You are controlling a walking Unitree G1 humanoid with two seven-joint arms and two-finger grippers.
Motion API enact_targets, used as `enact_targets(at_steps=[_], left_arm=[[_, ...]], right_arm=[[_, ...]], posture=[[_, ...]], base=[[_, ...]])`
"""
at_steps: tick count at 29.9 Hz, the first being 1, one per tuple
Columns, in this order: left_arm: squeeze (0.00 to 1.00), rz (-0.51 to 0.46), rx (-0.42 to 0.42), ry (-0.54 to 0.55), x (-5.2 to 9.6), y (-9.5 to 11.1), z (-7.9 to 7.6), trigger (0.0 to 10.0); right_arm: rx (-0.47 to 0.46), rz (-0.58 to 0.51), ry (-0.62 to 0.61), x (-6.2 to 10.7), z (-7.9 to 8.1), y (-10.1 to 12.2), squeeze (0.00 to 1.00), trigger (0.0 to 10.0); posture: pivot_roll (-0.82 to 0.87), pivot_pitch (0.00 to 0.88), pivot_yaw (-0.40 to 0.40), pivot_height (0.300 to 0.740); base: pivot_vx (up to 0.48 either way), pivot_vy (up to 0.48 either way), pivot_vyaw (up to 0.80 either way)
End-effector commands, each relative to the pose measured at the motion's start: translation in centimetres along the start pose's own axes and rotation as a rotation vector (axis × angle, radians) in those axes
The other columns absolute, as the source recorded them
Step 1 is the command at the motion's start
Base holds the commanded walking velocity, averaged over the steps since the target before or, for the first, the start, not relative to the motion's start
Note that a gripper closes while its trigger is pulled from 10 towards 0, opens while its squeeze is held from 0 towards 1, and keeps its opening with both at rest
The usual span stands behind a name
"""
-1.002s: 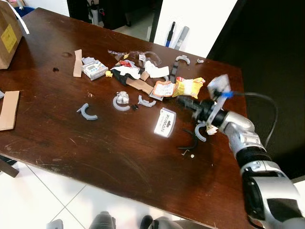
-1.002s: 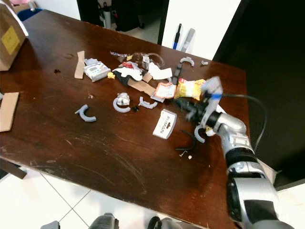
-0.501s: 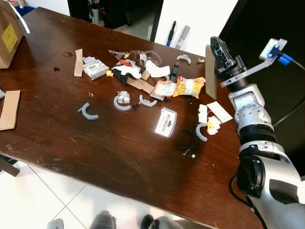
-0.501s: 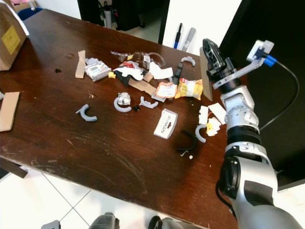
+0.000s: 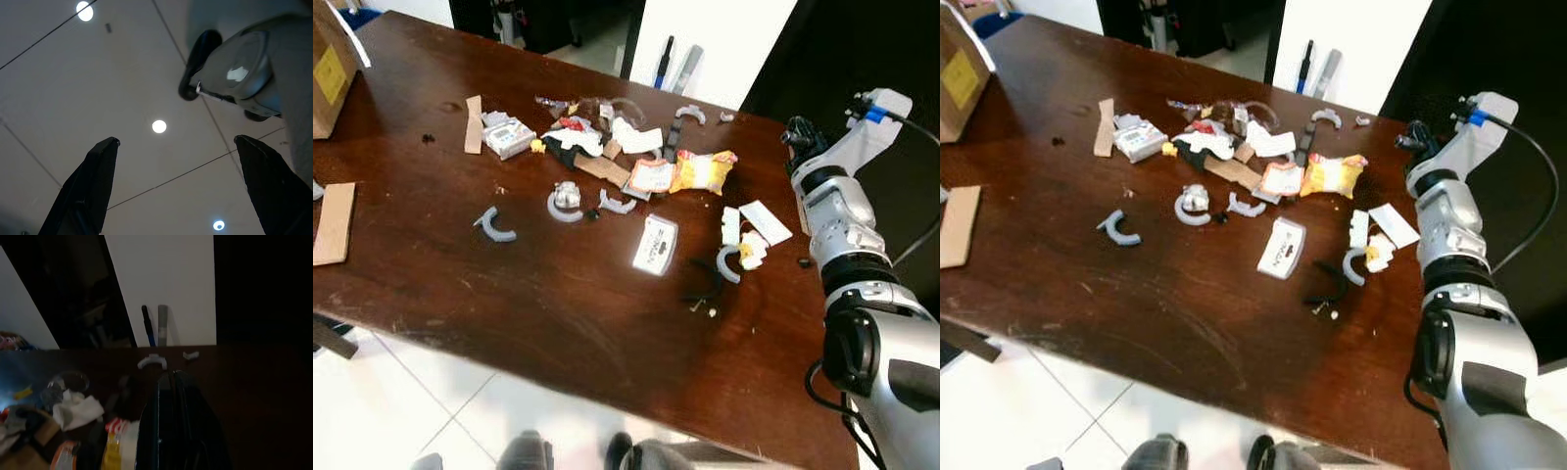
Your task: Picking trash to rubbish bin
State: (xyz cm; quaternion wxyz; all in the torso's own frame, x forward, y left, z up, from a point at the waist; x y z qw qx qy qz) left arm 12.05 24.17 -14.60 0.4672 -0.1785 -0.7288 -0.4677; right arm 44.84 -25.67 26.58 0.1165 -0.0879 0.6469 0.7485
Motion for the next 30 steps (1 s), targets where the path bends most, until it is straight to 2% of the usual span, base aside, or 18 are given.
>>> enact_targets(at_steps=[1,4,7,10,11,13,15,18,20,21,22,24,25,26,27,29,30], left_arm=[[0.0,0.056,-0.006,0.031,0.5,-1.7,1.0,10.0],[0.0,0.055,-0.007,0.033,0.5,-1.7,1.0,10.0],[0.0,0.054,-0.013,0.032,0.4,-1.6,0.9,10.0],[0.0,0.054,-0.016,0.031,0.4,-1.5,0.8,10.0],[0.0,0.055,-0.022,0.028,0.3,-1.5,0.7,10.0],[0.0,0.055,-0.023,0.026,0.3,-1.5,0.6,10.0],[0.0,0.057,-0.029,0.022,0.3,-1.6,0.5,10.0],[0.0,0.059,-0.037,0.019,0.3,-1.6,0.4,10.0],[0.0,0.059,-0.038,0.018,0.3,-1.5,0.4,10.0],[0.0,0.059,-0.042,0.016,0.2,-1.5,0.3,10.0],[0.0,0.059,-0.042,0.016,0.2,-1.5,0.3,10.0],[0.0,0.058,-0.047,0.012,0.2,-1.4,0.2,10.0],[0.0,0.058,-0.047,0.012,0.2,-1.4,0.2,10.0],[0.0,0.056,-0.051,0.008,0.2,-1.3,0.0,10.0],[0.0,0.055,-0.053,0.005,0.1,-1.3,-0.1,10.0],[0.0,0.055,-0.054,0.004,0.1,-1.3,-0.1,10.0],[0.0,0.056,-0.053,0.004,0.1,-1.3,-0.2,10.0]], right_arm=[[0.059,0.043,-0.053,0.5,-1.2,-1.1,0.0,10.0],[0.103,0.058,-0.079,0.6,-1.5,-1.3,0.0,10.0],[0.198,0.116,-0.152,1.0,-2.9,-2.1,0.0,10.0],[0.233,0.148,-0.19,1.4,-3.7,-2.7,0.0,10.0],[0.282,0.187,-0.218,2.0,-4.6,-3.5,0.0,10.0],[0.305,0.206,-0.229,2.3,-5.0,-3.9,0.0,10.0],[0.364,0.242,-0.264,3.0,-6.1,-4.5,0.0,10.0],[0.39,0.266,-0.344,3.9,-8.0,-4.7,0.0,10.0],[0.393,0.275,-0.371,4.3,-8.6,-4.8,0.0,10.0],[0.449,0.303,-0.418,5.0,-9.8,-5.0,0.0,10.0],[0.449,0.303,-0.418,5.0,-9.8,-5.0,0.0,10.0],[0.607,0.385,-0.486,7.1,-12.4,-5.9,0.0,10.0],[0.607,0.385,-0.486,7.1,-12.4,-5.9,0.0,10.0],[0.687,0.487,-0.529,9.5,-14.4,-7.6,0.0,10.0],[0.735,0.568,-0.555,11.6,-15.7,-9.1,0.0,10.0],[0.762,0.59,-0.557,12.2,-16.0,-9.5,0.0,10.0],[0.763,0.655,-0.565,14.0,-16.6,-11.0,0.0,10.0]], posture=[[0.37,0.154,-0.132,0.74],[0.37,0.153,-0.131,0.74],[0.36,0.153,-0.133,0.74],[0.36,0.152,-0.135,0.74],[0.36,0.152,-0.136,0.74],[0.36,0.152,-0.136,0.74],[0.36,0.151,-0.136,0.74],[0.35,0.148,-0.137,0.74],[0.35,0.144,-0.137,0.74],[0.35,0.141,-0.137,0.74],[0.35,0.141,-0.137,0.74],[0.35,0.136,-0.141,0.74],[0.35,0.136,-0.141,0.74],[0.35,0.132,-0.146,0.74],[0.35,0.132,-0.148,0.74],[0.35,0.132,-0.148,0.74],[0.35,0.13,-0.15,0.74]], base=[[-0.311,0.0,0.0],[-0.311,0.0,0.0],[-0.315,0.0,0.0],[-0.315,0.0,0.0],[-0.319,0.0,0.0],[-0.322,0.0,0.0],[-0.326,0.0,0.0],[-0.329,0.0,0.0],[-0.324,0.0,0.0],[-0.326,0.0,0.0],[-0.326,0.0,0.0],[-0.324,0.0,0.0],[-0.326,0.0,0.0],[-0.326,0.0,0.0],[-0.322,0.0,0.0],[-0.322,0.0,0.0],[-0.326,0.0,0.0]])
Point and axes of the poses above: a point about 5 cm out from each wrist's last joint towards the gripper, its own x axis pointing back from the gripper into the wrist, its own y axis along the axis of the wrist's last joint, z = x × y, the point moved 5 cm from there along -x, pointing out of the wrist towards the gripper, and after that the axes turned 9 degrees about x, right-handed, at the moved point
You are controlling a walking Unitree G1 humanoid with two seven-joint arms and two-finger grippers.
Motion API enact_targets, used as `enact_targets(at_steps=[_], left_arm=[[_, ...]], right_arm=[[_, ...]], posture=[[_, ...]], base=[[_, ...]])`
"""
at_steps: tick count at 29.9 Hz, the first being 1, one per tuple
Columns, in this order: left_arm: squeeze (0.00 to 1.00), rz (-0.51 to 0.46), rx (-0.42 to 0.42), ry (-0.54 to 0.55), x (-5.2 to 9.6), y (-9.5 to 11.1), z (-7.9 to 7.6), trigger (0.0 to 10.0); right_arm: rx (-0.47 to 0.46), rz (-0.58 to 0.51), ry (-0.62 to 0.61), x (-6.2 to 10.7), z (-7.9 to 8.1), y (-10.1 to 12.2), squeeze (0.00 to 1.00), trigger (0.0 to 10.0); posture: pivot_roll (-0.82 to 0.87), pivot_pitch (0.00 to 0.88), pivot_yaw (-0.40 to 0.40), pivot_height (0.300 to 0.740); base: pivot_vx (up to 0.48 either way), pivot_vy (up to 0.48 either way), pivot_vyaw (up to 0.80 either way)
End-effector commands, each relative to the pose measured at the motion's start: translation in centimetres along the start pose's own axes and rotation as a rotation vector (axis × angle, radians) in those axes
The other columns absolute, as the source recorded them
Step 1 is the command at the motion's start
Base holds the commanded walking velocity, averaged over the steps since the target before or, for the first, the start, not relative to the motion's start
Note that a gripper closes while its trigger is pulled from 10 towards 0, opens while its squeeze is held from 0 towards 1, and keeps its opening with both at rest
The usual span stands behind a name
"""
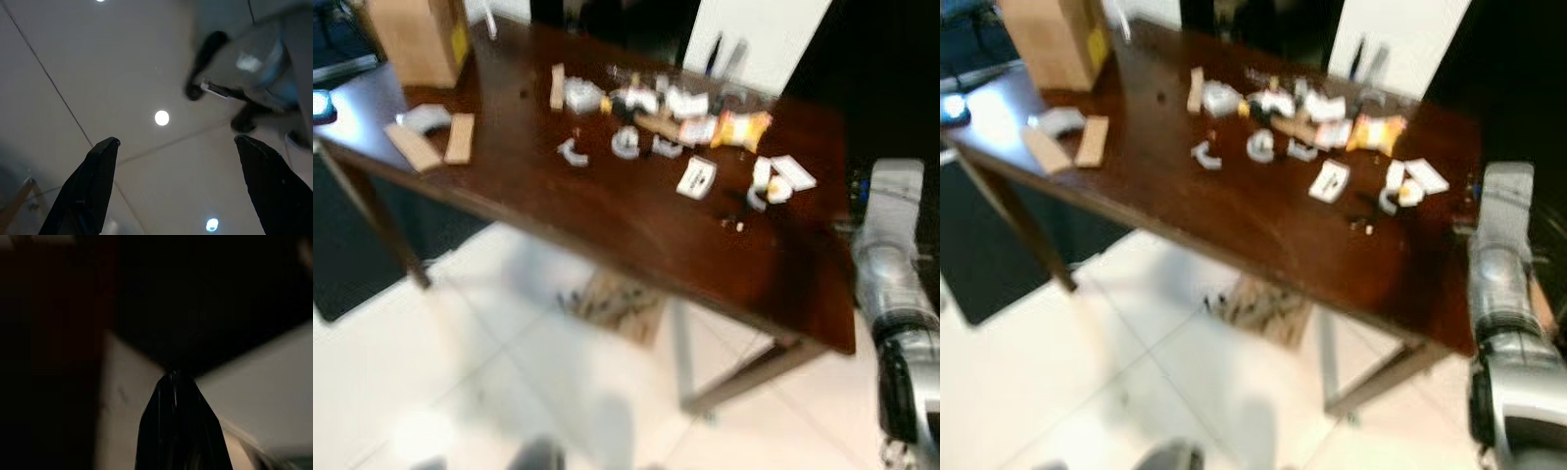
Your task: Picking trash to rubbish bin
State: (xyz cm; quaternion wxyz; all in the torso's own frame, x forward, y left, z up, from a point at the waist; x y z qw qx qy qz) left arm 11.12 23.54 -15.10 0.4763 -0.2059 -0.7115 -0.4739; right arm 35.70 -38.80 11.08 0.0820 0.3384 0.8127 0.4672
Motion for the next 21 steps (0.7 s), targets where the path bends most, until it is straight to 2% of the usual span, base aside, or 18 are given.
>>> enact_targets(at_steps=[1,2,3,4,5,8,9,10,11,12,13,14,15,18,19,20,21], left_arm=[[0.0,0.007,-0.006,-0.003,0.0,-0.1,-0.2,10.0],[0.0,0.007,-0.006,-0.003,0.0,-0.1,-0.2,10.0],[0.0,0.009,-0.006,-0.004,0.0,-0.2,-0.2,10.0],[0.0,0.009,-0.006,-0.004,0.0,-0.2,-0.2,10.0],[0.0,0.011,-0.006,-0.004,0.0,-0.3,-0.2,10.0],[0.0,0.017,-0.003,-0.003,0.1,-0.6,-0.1,10.0],[0.0,0.019,-0.001,-0.003,0.1,-0.7,-0.2,10.0],[0.0,0.019,-0.001,-0.003,0.1,-0.7,-0.2,10.0],[0.0,0.02,0.001,-0.003,0.1,-0.8,-0.2,10.0],[0.0,0.021,0.001,-0.003,0.1,-0.9,-0.2,10.0],[0.0,0.018,0.01,-0.002,0.1,-0.8,-0.2,10.0],[0.0,0.018,0.01,-0.002,0.1,-0.8,-0.2,10.0],[0.0,0.017,0.012,-0.002,0.1,-0.8,-0.2,10.0],[0.0,0.011,0.017,-0.002,0.1,-0.6,-0.2,10.0],[0.0,0.011,0.017,-0.002,0.1,-0.6,-0.2,10.0],[0.0,0.008,0.015,-0.003,0.0,-0.5,-0.3,10.0],[0.0,0.008,0.015,-0.003,0.0,-0.5,-0.3,10.0]], right_arm=[[0.031,0.061,-0.02,0.2,-0.6,-2.1,0.0,10.0],[0.041,0.105,-0.012,0.6,-0.3,-3.8,0.0,10.0],[0.055,0.191,0.022,1.6,0.6,-7.0,0.0,10.0],[0.055,0.191,0.022,1.6,0.6,-7.0,0.0,10.0],[0.065,0.223,0.041,2.1,1.0,-8.2,0.0,10.0],[0.035,0.372,0.114,4.6,3.2,-13.3,0.0,10.0],[0.098,0.405,0.172,5.8,4.5,-15.0,0.0,10.0],[0.098,0.405,0.172,5.8,4.5,-15.0,0.0,10.0],[0.204,0.433,0.263,7.6,6.3,-17.1,0.0,10.0],[0.237,0.44,0.296,8.3,6.9,-17.7,0.0,10.0],[0.246,0.489,0.373,10.2,8.6,-19.5,0.0,10.0],[0.246,0.489,0.373,10.2,8.6,-19.5,0.0,10.0],[0.247,0.509,0.401,10.9,9.1,-20.2,0.0,10.0],[0.243,0.549,0.536,13.8,12.0,-21.7,0.0,10.0],[0.243,0.549,0.536,13.8,12.0,-21.7,0.0,10.0],[0.272,0.564,0.623,15.5,13.6,-22.5,0.0,10.0],[0.272,0.564,0.623,15.5,13.6,-22.5,0.0,10.0]], posture=[[0.35,0.13,-0.15,0.74],[0.35,0.131,-0.15,0.74],[0.35,0.131,-0.15,0.74],[0.35,0.131,-0.15,0.74],[0.35,0.131,-0.15,0.74],[0.34,0.134,-0.154,0.74],[0.34,0.134,-0.154,0.74],[0.34,0.134,-0.154,0.74],[0.34,0.134,-0.154,0.74],[0.34,0.134,-0.154,0.74],[0.34,0.134,-0.154,0.74],[0.34,0.134,-0.154,0.74],[0.34,0.134,-0.154,0.74],[0.33,0.138,-0.155,0.74],[0.33,0.138,-0.155,0.74],[0.33,0.138,-0.155,0.74],[0.33,0.138,-0.155,0.74]], base=[[-0.326,0.0,0.0],[-0.326,0.0,0.0],[-0.326,0.0,0.0],[-0.326,0.0,0.0],[-0.326,0.0,0.0],[-0.321,0.0,0.0],[-0.319,0.0,0.0],[-0.319,0.0,0.0],[-0.315,0.0,0.0],[-0.315,0.0,0.0],[-0.315,0.0,0.0],[-0.315,0.0,0.0],[-0.315,0.0,0.0],[-0.309,0.0,0.0],[-0.307,0.0,0.0],[-0.296,0.0,0.0],[-0.296,0.0,0.0]])
Point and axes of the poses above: a point about 5 cm out from each wrist's last joint towards the gripper, its own x axis pointing back from the gripper into the wrist, its own y axis along the axis of the wrist's last joint, z = x × y, the point moved 5 cm from there along -x, pointing out of the wrist towards the gripper, and after that the axes turned 9 degrees about x, right-handed, at the moved point
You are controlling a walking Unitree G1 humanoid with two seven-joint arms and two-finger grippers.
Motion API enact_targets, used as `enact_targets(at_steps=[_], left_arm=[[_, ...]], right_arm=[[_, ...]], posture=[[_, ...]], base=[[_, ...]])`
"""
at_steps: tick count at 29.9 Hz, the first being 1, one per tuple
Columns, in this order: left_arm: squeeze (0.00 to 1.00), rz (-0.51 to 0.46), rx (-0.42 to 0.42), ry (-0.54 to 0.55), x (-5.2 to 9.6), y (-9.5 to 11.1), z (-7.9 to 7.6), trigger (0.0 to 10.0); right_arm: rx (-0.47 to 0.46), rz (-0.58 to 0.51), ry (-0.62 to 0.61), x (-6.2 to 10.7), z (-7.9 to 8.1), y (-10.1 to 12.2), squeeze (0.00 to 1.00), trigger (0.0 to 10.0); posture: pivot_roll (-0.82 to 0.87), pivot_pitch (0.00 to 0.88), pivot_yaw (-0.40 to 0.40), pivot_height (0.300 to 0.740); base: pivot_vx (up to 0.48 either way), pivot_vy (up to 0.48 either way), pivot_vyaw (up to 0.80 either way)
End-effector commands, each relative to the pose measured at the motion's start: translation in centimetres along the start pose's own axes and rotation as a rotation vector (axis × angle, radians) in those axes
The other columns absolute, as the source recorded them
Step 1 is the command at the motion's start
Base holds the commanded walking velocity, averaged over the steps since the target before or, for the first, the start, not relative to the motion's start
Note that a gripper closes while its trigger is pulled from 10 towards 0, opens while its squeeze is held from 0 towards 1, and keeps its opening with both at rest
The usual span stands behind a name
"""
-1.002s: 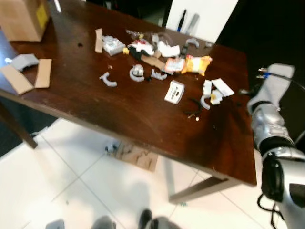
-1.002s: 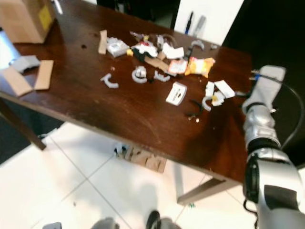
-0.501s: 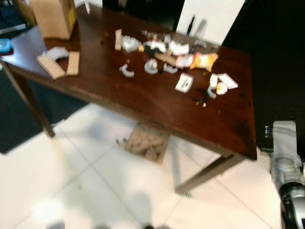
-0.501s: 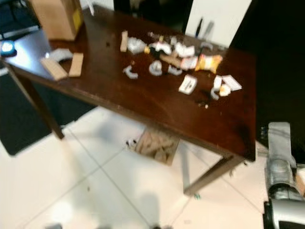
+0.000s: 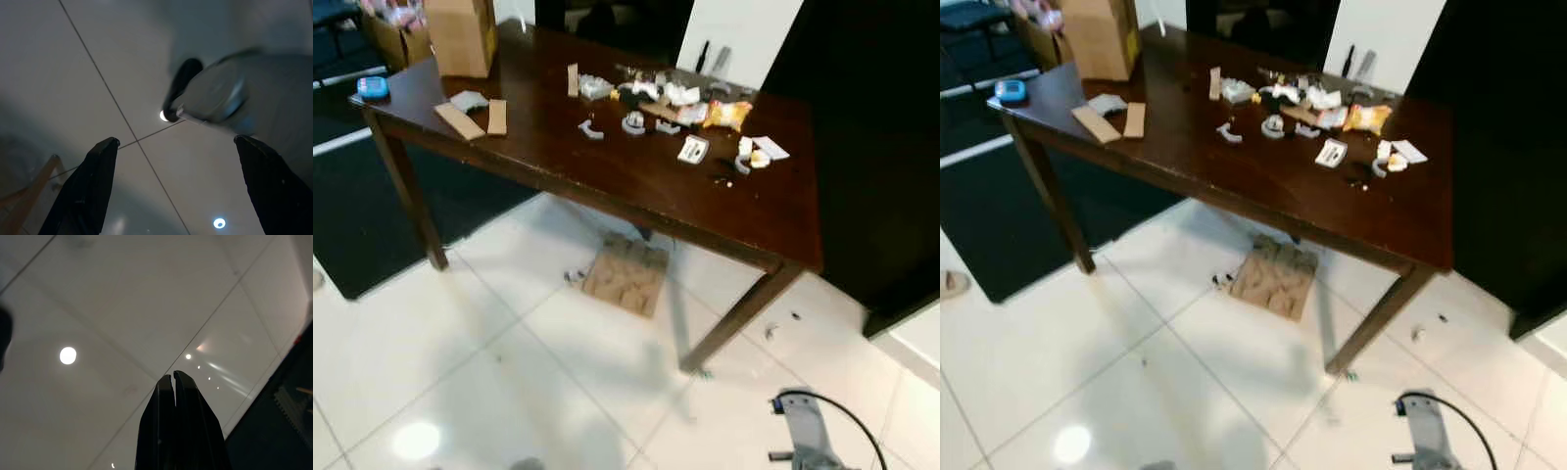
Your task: Picking trash to rubbish bin
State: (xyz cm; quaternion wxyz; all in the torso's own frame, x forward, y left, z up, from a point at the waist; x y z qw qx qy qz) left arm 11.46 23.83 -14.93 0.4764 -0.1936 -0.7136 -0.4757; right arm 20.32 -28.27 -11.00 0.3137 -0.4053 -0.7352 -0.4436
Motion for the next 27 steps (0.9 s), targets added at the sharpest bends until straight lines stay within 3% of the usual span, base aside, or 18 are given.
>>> enact_targets(at_steps=[1,6,8,14,20,26,27], left_arm=[[0.0,0.025,0.007,-0.013,0.1,-0.9,-0.4,10.0],[0.0,0.013,0.013,-0.011,0.1,-0.6,-0.4,10.0],[0.0,0.011,0.016,-0.011,0.1,-0.6,-0.5,10.0],[0.0,0.013,0.015,-0.012,0.1,-0.7,-0.6,10.0],[0.0,0.017,0.011,-0.011,0.2,-1.0,-0.5,10.0],[0.0,0.015,0.002,-0.015,0.1,-0.9,-0.7,10.0],[0.0,0.015,0.002,-0.015,0.1,-0.9,-0.7,10.0]], right_arm=[[0.045,0.037,0.082,0.2,2.5,-1.2,0.0,10.0],[0.099,0.049,0.165,0.5,4.6,-1.7,0.0,10.0],[0.157,0.035,0.193,0.5,4.9,-1.2,0.0,10.0],[0.177,0.013,0.185,0.4,4.4,-0.2,0.0,10.0],[0.111,-0.086,0.157,0.2,3.7,3.7,0.0,10.0],[0.043,-0.226,0.133,0.6,2.9,9.4,0.0,10.0],[0.043,-0.226,0.133,0.6,2.9,9.4,0.0,10.0]], posture=[[0.33,0.138,-0.155,0.74],[0.33,0.136,-0.156,0.74],[0.34,0.137,-0.159,0.74],[0.34,0.136,-0.16,0.74],[0.33,0.145,-0.157,0.74],[0.32,0.144,-0.159,0.74],[0.32,0.144,-0.159,0.74]], base=[[-0.266,0.0,-0.8],[-0.053,0.0,-0.8],[0.0,0.0,-0.8],[0.0,0.0,-0.8],[0.0,0.0,-0.8],[0.0,0.0,-0.8],[0.0,0.0,-0.8]])
Point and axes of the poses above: a point about 5 cm out from each wrist's last joint towards the gripper, its own x axis pointing back from the gripper into the wrist, its own y axis along the axis of the wrist's last joint, z = x × y, the point moved 5 cm from there along -x, pointing out of the wrist towards the gripper, and after that the axes turned 9 degrees about x, right-handed, at the moved point
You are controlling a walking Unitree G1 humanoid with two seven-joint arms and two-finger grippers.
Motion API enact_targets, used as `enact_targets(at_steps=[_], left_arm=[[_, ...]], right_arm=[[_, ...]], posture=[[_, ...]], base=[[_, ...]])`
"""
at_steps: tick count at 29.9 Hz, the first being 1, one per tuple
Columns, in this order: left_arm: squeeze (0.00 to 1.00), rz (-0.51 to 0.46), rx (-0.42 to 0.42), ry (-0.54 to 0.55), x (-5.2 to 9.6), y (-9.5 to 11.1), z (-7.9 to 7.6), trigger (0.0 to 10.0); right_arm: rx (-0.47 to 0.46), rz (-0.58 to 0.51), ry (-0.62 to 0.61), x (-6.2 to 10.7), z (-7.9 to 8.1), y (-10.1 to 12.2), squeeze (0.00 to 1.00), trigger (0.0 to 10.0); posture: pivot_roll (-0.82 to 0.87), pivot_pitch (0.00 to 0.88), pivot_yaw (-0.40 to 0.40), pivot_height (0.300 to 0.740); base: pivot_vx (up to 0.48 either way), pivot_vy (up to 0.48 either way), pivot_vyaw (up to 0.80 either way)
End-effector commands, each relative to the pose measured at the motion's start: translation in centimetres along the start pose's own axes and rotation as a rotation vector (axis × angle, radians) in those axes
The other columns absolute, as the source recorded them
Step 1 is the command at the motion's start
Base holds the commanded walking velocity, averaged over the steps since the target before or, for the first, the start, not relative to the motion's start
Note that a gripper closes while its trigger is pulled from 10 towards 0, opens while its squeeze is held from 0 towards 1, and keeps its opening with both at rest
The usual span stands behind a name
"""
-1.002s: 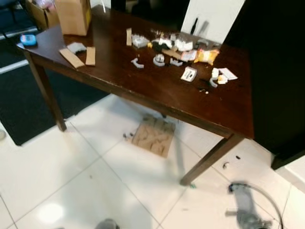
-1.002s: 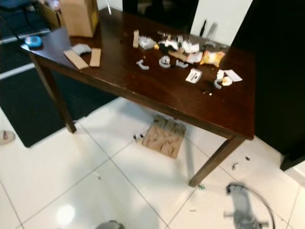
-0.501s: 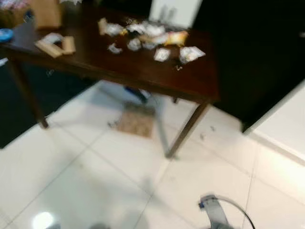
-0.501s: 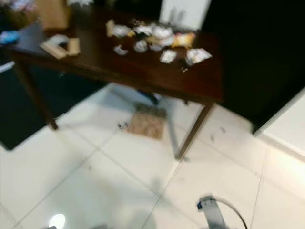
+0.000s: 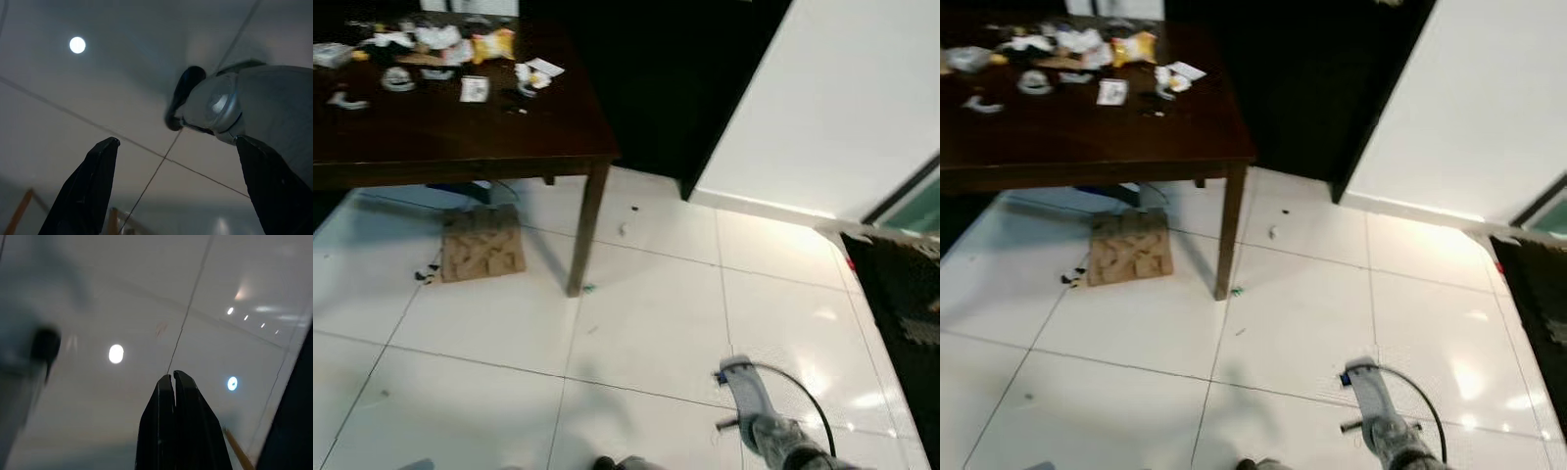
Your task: Picking trash to rubbish bin
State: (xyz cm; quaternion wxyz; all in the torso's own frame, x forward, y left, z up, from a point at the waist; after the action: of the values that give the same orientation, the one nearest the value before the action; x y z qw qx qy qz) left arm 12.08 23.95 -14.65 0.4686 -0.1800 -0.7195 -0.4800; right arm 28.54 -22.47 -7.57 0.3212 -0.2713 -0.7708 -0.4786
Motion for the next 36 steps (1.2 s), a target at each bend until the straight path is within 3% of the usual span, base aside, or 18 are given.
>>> enact_targets(at_steps=[1,2,6,9,15,19,20,23,24,27,29,30,36], left_arm=[[0.0,0.048,-0.01,-0.013,0.2,-1.5,-0.5,10.0],[0.0,0.05,-0.041,-0.014,0.2,-1.5,-0.7,10.0],[0.0,0.051,-0.05,-0.014,0.2,-1.5,-0.8,10.0],[0.0,0.048,-0.057,-0.011,0.1,-1.5,-0.8,10.0],[0.0,0.044,-0.064,-0.017,0.1,-1.4,-0.9,10.0],[0.0,0.043,-0.076,-0.026,0.1,-1.4,-1.0,10.0],[0.0,0.043,-0.076,-0.026,0.1,-1.4,-1.0,10.0],[0.0,0.041,-0.083,-0.037,0.1,-1.3,-1.2,10.0],[0.0,0.041,-0.083,-0.037,0.1,-1.3,-1.2,10.0],[0.0,0.039,-0.093,-0.046,0.0,-1.1,-1.3,10.0],[0.0,0.038,-0.094,-0.047,0.0,-1.1,-1.3,10.0],[0.0,0.037,-0.1,-0.052,0.0,-1.0,-1.5,10.0],[0.0,0.041,-0.119,-0.074,-0.1,-0.9,-1.9,10.0]], right_arm=[[-0.034,-0.005,-0.013,0.0,-0.3,0.0,0.0,10.0],[-0.04,-0.058,-0.035,0.0,-0.9,1.8,0.0,10.0],[-0.074,-0.104,-0.049,0.0,-1.5,3.4,0.0,10.0],[-0.218,-0.221,-0.066,0.3,-2.8,7.3,0.0,10.0],[-0.347,-0.339,-0.074,0.9,-4.1,10.9,0.0,10.0],[-0.517,-0.511,-0.092,2.5,-6.9,15.9,0.0,10.0],[-0.517,-0.511,-0.092,2.5,-6.9,15.9,0.0,10.0],[-0.588,-0.633,-0.105,4.1,-9.1,19.3,0.0,10.0],[-0.588,-0.633,-0.105,4.1,-9.1,19.3,0.0,10.0],[-0.625,-0.773,-0.116,6.6,-11.4,23.2,0.0,10.0],[-0.625,-0.789,-0.117,6.8,-11.5,23.7,0.0,10.0],[-0.595,-0.835,-0.134,7.8,-12.0,25.0,0.0,10.0],[-0.569,-0.963,-0.18,10.3,-12.8,28.2,0.0,10.0]], posture=[[0.32,0.144,-0.159,0.74],[0.32,0.144,-0.159,0.74],[0.32,0.144,-0.159,0.74],[0.32,0.142,-0.161,0.74],[0.33,0.137,-0.163,0.74],[0.33,0.13,-0.16,0.74],[0.33,0.13,-0.16,0.74],[0.33,0.122,-0.156,0.74],[0.33,0.122,-0.156,0.74],[0.33,0.12,-0.15,0.74],[0.33,0.12,-0.15,0.74],[0.32,0.122,-0.148,0.74],[0.33,0.126,-0.136,0.74]], base=[[0.0,0.0,-0.8],[0.0,0.0,-0.8],[0.0,0.0,-0.8],[0.0,0.0,-0.8],[0.0,0.0,-0.8],[0.0,0.0,-0.8],[0.0,0.0,-0.8],[0.0,0.0,-0.8],[0.0,0.0,-0.8],[0.0,0.0,-0.8],[0.0,0.0,-0.8],[0.0,0.0,-0.8],[0.0,0.0,-0.8]])
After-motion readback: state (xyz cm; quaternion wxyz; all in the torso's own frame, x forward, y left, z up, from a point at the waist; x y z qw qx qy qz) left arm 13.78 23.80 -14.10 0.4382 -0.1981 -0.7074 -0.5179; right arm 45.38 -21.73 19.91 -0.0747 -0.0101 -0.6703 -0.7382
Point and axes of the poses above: a point about 5 cm out from each wrist's last joint towards the gripper, its own x axis pointing back from the gripper into the wrist, its own y axis along the axis of the wrist's last joint, z = x × y, the point moved 5 cm from there along -x, pointing out of the wrist towards the gripper, and after that the axes turned 9 degrees about x, right-handed, at the moved point
